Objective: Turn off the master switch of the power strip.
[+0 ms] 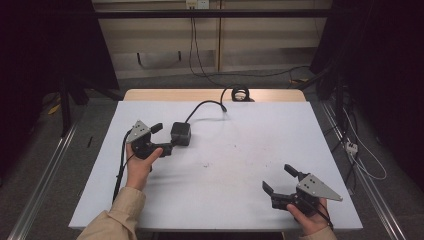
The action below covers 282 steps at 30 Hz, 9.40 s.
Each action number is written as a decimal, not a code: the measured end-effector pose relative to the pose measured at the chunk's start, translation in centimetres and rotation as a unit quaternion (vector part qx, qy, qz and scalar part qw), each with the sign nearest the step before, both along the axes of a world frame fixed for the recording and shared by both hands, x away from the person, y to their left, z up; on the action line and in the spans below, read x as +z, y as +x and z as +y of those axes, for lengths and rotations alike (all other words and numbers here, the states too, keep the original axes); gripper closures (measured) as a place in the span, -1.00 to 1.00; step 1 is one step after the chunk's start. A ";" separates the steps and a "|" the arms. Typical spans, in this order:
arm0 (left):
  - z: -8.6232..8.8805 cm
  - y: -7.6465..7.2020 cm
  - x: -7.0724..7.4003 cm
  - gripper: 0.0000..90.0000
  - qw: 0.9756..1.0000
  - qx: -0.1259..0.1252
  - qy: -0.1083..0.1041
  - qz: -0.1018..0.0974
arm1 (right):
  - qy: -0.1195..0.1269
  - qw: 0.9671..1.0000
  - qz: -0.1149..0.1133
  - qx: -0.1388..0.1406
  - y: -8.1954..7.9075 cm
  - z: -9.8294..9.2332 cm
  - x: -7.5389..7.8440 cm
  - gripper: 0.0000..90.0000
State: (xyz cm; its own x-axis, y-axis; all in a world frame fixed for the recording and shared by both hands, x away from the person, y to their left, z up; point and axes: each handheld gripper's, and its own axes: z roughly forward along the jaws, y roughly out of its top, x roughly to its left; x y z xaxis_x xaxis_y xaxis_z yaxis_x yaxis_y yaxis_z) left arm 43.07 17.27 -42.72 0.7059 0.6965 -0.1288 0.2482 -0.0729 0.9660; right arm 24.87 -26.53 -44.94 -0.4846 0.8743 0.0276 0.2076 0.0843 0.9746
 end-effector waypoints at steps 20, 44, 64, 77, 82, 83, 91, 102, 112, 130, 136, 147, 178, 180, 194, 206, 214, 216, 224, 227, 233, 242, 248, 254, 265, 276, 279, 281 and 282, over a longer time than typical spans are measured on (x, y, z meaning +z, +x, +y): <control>0.2 0.8 0.0 -0.68 1.000 0.016 0.011 -0.002 | 0.000 1.000 0.001 0.001 0.0 0.0 0.0 -0.87; -0.5 1.7 -0.2 0.10 0.999 0.024 0.023 0.018 | 0.000 1.000 0.003 0.003 0.0 0.1 -0.1 -0.87; -0.3 2.1 -0.5 0.65 0.999 0.030 0.033 0.027 | 0.001 1.000 0.002 0.002 0.0 0.0 -0.1 -0.86; -1.3 2.4 0.3 0.76 0.998 0.011 0.058 0.018 | 0.002 1.000 0.003 0.003 0.0 0.1 -0.1 -0.86; -1.5 2.6 -0.2 0.77 0.997 0.013 0.060 0.036 | 0.001 1.000 0.003 0.004 0.0 0.1 0.0 -0.86; -1.5 2.7 -0.2 0.78 0.997 0.014 0.059 0.039 | 0.001 1.000 0.003 0.004 0.0 0.1 -0.1 -0.86; -1.6 2.9 -0.5 0.95 0.997 0.017 0.049 0.055 | 0.002 1.000 0.003 0.004 0.0 0.1 -0.1 -0.86; -1.6 3.2 -0.8 1.00 0.996 0.019 0.057 0.059 | 0.002 1.000 0.003 0.004 0.1 0.0 -0.1 -0.86; -2.0 3.3 -0.6 1.00 0.996 0.013 0.074 0.057 | 0.000 1.000 0.003 0.005 0.1 0.0 -0.1 -0.87; -2.7 3.6 -0.6 1.00 0.993 0.015 0.096 0.060 | 0.002 1.000 0.002 0.006 0.0 0.0 -0.1 -0.87; -2.7 3.5 -0.6 1.00 0.993 0.015 0.099 0.060 | 0.001 1.000 0.002 0.007 0.0 0.0 -0.1 -0.87; -2.9 3.4 -0.5 1.00 0.992 0.019 0.116 0.050 | -0.001 1.000 0.002 0.008 0.0 0.2 0.0 -0.87; -3.1 3.5 -0.3 1.00 0.991 0.029 0.111 0.072 | -0.003 1.000 0.000 0.013 -0.1 0.4 0.0 -0.87; -3.2 3.5 -0.2 1.00 0.990 0.028 0.116 0.072 | -0.003 1.000 0.000 0.013 -0.1 0.4 0.0 -0.87; -3.5 3.4 0.0 1.00 0.988 0.034 0.134 0.072 | -0.004 1.000 -0.001 0.014 -0.2 0.5 0.0 -0.87; -3.4 3.4 -0.1 1.00 0.989 0.037 0.119 0.078 | -0.004 1.000 0.001 0.014 -0.1 0.5 0.1 -0.86; -3.3 3.5 -0.1 1.00 0.990 0.034 0.112 0.081 | -0.004 1.000 0.000 0.013 -0.1 0.4 0.0 -0.86; -3.2 3.5 -0.2 1.00 0.990 0.033 0.110 0.082 | -0.004 1.000 0.001 0.013 -0.1 0.4 0.0 -0.86; -3.5 3.5 0.0 1.00 0.991 0.031 0.102 0.077 | -0.002 1.000 0.001 0.014 -0.1 0.4 0.0 -0.86; -3.7 3.5 -0.1 1.00 0.992 0.028 0.100 0.077 | -0.001 1.000 0.001 0.014 -0.1 0.4 0.0 -0.86; -3.9 3.4 0.0 1.00 0.991 0.030 0.102 0.080 | -0.002 1.000 0.000 0.014 -0.1 0.2 0.0 -0.86; -3.6 3.3 0.3 1.00 0.991 0.030 0.093 0.089 | 0.001 1.000 0.000 0.014 -0.1 0.3 0.0 -0.86; -3.4 3.1 0.9 0.85 0.992 0.032 0.083 0.089 | 0.001 1.000 0.001 0.014 0.0 0.3 0.0 -0.86; -3.2 2.8 1.3 0.66 0.992 0.026 0.076 0.094 | -0.001 1.000 0.000 0.014 0.0 0.3 0.0 -0.86; -2.6 2.3 2.0 0.36 0.993 0.016 0.060 0.101 | -0.001 1.000 0.000 0.016 0.0 0.5 0.0 -0.86; -2.7 2.0 2.2 0.01 0.994 0.003 0.048 0.100 | -0.001 1.000 0.001 0.015 0.0 0.4 0.0 -0.86; -2.7 2.0 2.3 -0.07 0.994 -0.003 0.055 0.098 | -0.001 1.000 0.000 0.016 0.0 0.4 0.0 -0.86; -2.7 1.9 2.3 -0.11 0.994 -0.003 0.054 0.100 | 0.000 1.000 0.001 0.016 0.0 0.4 0.0 -0.86; -2.7 1.9 2.3 -0.18 0.994 -0.003 0.055 0.098 | -0.001 1.000 0.001 0.015 0.1 0.4 0.0 -0.86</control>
